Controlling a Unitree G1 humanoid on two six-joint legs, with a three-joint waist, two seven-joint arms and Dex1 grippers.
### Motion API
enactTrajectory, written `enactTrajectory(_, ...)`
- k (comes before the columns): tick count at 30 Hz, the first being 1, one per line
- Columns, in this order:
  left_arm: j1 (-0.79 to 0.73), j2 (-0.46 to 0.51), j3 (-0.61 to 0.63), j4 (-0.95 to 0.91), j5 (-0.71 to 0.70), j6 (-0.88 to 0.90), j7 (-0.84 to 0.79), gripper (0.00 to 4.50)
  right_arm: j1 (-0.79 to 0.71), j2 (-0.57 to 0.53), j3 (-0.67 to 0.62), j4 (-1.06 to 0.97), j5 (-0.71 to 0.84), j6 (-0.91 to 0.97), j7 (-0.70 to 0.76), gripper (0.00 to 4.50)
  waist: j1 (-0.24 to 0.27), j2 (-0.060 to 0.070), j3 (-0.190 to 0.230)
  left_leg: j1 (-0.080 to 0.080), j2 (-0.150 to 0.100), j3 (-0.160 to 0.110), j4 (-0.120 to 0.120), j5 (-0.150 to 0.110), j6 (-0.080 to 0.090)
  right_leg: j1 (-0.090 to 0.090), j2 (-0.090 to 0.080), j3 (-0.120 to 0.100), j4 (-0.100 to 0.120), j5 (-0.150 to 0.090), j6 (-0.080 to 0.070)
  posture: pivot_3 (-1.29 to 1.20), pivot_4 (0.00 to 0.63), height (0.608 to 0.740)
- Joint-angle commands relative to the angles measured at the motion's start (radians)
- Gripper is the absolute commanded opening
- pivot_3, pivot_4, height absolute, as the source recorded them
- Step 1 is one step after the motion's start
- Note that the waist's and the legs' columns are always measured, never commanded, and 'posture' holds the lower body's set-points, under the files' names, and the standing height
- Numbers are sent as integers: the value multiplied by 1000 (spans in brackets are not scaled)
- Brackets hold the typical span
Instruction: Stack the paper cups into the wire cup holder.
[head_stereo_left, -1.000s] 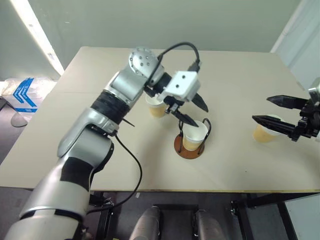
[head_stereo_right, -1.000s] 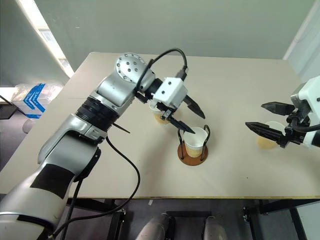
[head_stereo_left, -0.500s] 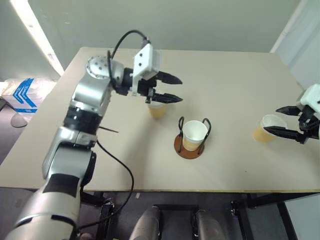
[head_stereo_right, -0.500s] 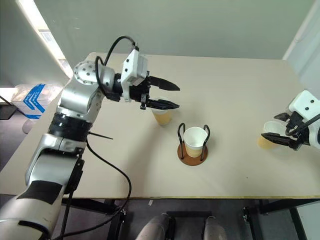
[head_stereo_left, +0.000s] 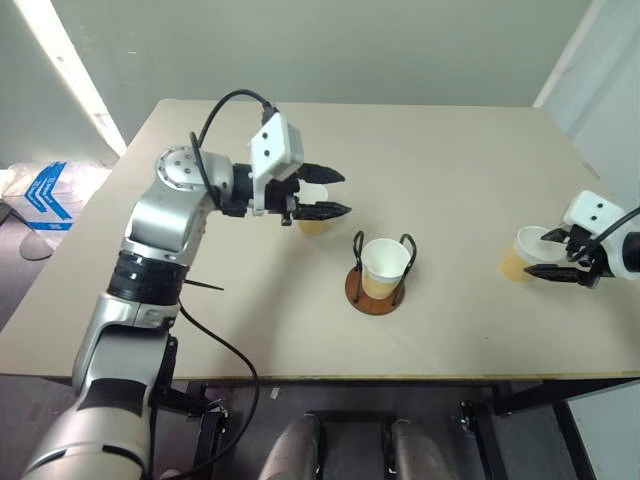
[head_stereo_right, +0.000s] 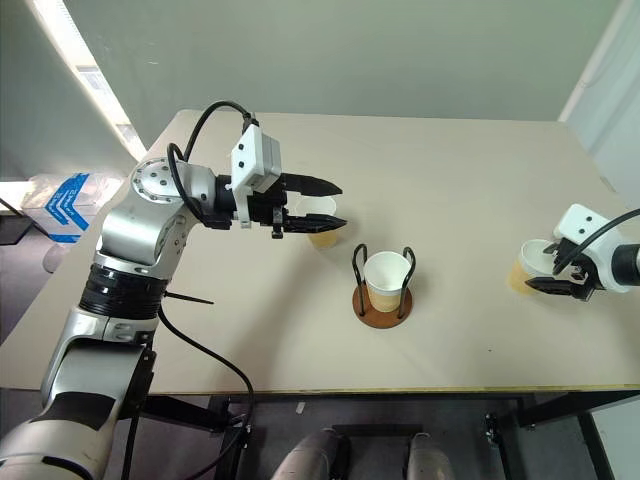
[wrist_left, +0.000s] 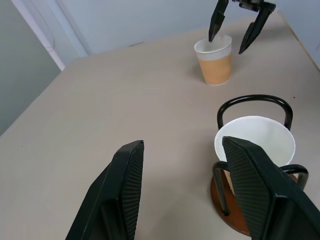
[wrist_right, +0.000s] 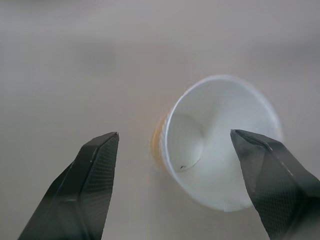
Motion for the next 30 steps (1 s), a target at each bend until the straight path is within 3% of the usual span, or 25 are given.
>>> enactTrajectory(1, 4, 21, 35, -48, 3, 4, 15, 2720, -48, 27, 33, 61, -66, -55, 21, 3796, -1, 0, 0, 0, 0, 0, 0, 0, 1, 0, 0, 0, 0, 0, -1, 0, 150, 740)
enactTrajectory(5, 12, 28, 34, -54, 7, 4, 17, 2756, -87, 67, 49, 109, -112, -95, 26, 2861, -2, 0, 0, 1, 0, -1, -1, 0, 2, 0, 0, 0, 2, 1, -4, 0, 150, 740)
enactTrajectory(10, 22, 44, 39, -44, 7, 0, 5, 2756, -103, 58, 17, 85, -110, -103, 59, 1013, -2, 0, 0, 1, 0, -1, -2, 1, 3, 0, 0, -1, 2, 0, -12, 0, 150, 740)
enactTrajectory(13, 54, 70, 64, -40, -36, 4, -53, 2756, -84, -1, -59, -42, -34, -30, 120, 6, -2, 2, 1, 1, 0, -1, -2, 1, 2, -1, 0, -1, 2, 0, -13, 0, 150, 740)
enactTrajectory(16, 102, 109, 88, -80, -112, 51, -139, 2756, -89, -52, -149, -253, 94, 126, 177, 6, -4, 3, 1, 0, 0, -1, -4, 6, -9, -2, 0, -1, 3, -2, -16, 0, 150, 740)
enactTrajectory(20, 141, 154, 84, -73, -112, 33, -205, 2756, -207, -90, -199, -490, 258, 322, 204, 6, -7, 2, 1, 1, 0, -2, -6, 4, -11, -3, 1, -1, 5, -10, -18, 0, 150, 740)
enactTrajectory(25, 117, 148, 79, -31, -102, 18, -235, 2756, -433, -5, -88, -639, 359, 442, 189, 6, -13, 2, 1, 0, 0, -3, -6, 4, -11, -4, 1, -2, 4, -11, -19, 0, 150, 740)
enactTrajectory(30, 91, 130, 69, -14, -86, -10, -245, 2756, -524, 106, 35, -660, 341, 451, 178, 6, -12, 2, 1, 0, 0, -5, -6, 3, -8, -4, 1, -2, 4, -11, -19, 0, 150, 740)
